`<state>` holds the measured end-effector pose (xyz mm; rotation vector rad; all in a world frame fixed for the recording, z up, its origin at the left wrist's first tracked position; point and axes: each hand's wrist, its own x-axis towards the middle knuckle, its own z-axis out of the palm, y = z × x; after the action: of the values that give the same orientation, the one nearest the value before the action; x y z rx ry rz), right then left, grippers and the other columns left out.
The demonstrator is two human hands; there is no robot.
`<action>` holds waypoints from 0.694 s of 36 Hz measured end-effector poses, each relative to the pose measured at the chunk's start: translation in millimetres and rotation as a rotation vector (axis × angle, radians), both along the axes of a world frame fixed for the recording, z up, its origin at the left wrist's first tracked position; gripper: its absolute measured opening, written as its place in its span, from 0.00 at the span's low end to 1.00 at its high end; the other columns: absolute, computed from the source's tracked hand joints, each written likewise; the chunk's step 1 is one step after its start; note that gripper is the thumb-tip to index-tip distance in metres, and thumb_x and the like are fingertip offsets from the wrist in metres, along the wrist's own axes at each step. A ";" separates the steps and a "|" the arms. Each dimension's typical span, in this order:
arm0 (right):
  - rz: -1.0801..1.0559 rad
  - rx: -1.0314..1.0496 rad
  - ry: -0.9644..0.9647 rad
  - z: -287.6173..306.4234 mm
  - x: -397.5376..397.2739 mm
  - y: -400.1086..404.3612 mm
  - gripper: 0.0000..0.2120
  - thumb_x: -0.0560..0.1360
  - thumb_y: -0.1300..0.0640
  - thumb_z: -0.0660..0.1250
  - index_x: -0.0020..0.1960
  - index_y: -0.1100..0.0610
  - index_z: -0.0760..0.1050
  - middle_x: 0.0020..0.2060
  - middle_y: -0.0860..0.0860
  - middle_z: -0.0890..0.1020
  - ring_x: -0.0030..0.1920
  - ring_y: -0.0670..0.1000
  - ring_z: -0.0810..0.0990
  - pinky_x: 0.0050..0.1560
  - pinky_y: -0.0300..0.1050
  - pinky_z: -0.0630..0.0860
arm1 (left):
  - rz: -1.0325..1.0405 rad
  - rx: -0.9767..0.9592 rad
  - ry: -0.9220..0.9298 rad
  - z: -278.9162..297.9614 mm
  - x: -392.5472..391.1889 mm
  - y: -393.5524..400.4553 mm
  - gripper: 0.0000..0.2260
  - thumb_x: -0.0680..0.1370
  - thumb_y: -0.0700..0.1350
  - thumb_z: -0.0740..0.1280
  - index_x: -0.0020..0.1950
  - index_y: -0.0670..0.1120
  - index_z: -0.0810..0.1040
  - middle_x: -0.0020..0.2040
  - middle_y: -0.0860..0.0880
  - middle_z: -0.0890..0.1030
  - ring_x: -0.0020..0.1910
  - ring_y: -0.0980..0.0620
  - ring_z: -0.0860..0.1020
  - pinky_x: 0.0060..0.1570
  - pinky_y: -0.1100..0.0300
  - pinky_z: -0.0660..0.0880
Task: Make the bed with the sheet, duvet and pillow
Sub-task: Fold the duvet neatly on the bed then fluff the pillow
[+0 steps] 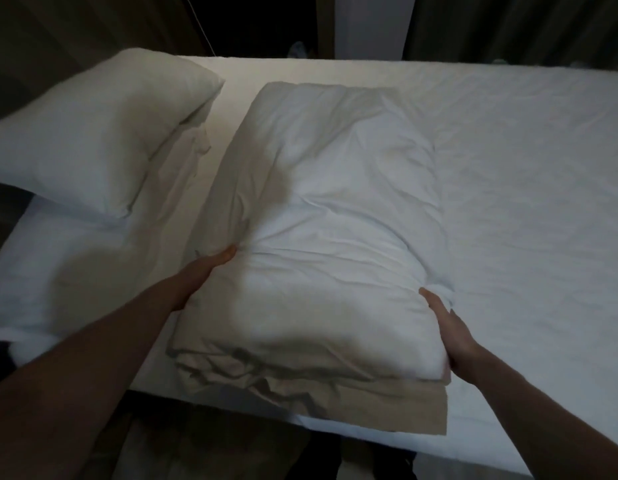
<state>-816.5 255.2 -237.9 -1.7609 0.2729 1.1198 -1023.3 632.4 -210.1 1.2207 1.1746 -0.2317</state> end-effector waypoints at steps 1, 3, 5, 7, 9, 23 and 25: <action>0.005 -0.020 0.001 -6.5 -3.1 -0.5 0.47 0.57 0.25 0.71 0.68 0.52 0.72 0.53 0.46 0.81 0.53 0.48 0.79 0.54 0.46 0.75 | -0.020 -0.033 0.011 -3.6 -3.5 -0.8 0.39 0.57 0.68 0.77 0.60 0.47 0.80 0.55 0.44 0.84 0.52 0.47 0.83 0.51 0.56 0.77; -0.004 -0.068 -0.009 -15.9 -7.4 -1.9 0.63 0.50 0.19 0.69 0.75 0.55 0.63 0.65 0.52 0.76 0.63 0.54 0.76 0.66 0.53 0.72 | -0.026 -0.078 0.065 -8.2 -7.5 -2.2 0.44 0.50 0.69 0.79 0.59 0.46 0.81 0.54 0.43 0.85 0.51 0.47 0.83 0.52 0.54 0.76; -0.034 -0.118 -0.031 -14.2 -10.1 3.1 0.62 0.56 0.20 0.68 0.79 0.54 0.54 0.71 0.54 0.71 0.68 0.57 0.73 0.70 0.56 0.68 | -0.002 -0.083 0.093 -3.7 -6.8 -2.9 0.31 0.60 0.65 0.77 0.53 0.44 0.83 0.49 0.42 0.85 0.47 0.46 0.84 0.51 0.54 0.76; -0.060 -0.091 -0.146 -5.1 -9.1 11.7 0.57 0.62 0.25 0.69 0.80 0.50 0.48 0.74 0.54 0.67 0.71 0.56 0.70 0.72 0.54 0.66 | 0.056 0.023 0.075 2.0 2.5 0.6 0.10 0.72 0.51 0.71 0.41 0.44 0.84 0.40 0.45 0.85 0.39 0.48 0.82 0.47 0.53 0.75; -0.033 -0.034 -0.321 10.4 0.4 24.3 0.51 0.68 0.33 0.72 0.80 0.49 0.49 0.74 0.52 0.67 0.71 0.53 0.70 0.70 0.48 0.66 | 0.096 0.331 0.057 7.8 16.7 11.9 0.06 0.68 0.42 0.70 0.42 0.42 0.82 0.42 0.45 0.85 0.36 0.55 0.79 0.50 0.50 0.75; 0.601 -0.386 -0.875 33.3 42.3 184.3 0.50 0.66 0.19 0.52 0.79 0.40 0.39 0.80 0.45 0.39 0.78 0.61 0.33 0.73 0.70 0.38 | -0.726 1.060 0.139 37.3 211.3 31.1 0.45 0.66 0.79 0.56 0.79 0.63 0.51 0.80 0.60 0.45 0.79 0.49 0.42 0.74 0.36 0.39; 0.631 -0.422 -0.877 24.2 38.6 186.3 0.49 0.66 0.19 0.50 0.78 0.39 0.38 0.80 0.45 0.39 0.78 0.60 0.34 0.74 0.69 0.39 | -0.772 1.027 0.214 18.2 207.6 37.6 0.46 0.65 0.81 0.53 0.79 0.63 0.49 0.80 0.61 0.44 0.79 0.50 0.41 0.73 0.35 0.38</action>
<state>-777.9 441.5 -213.7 -2.6347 -0.6669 0.5957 -815.7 670.0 -191.8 2.5998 0.9427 -0.3480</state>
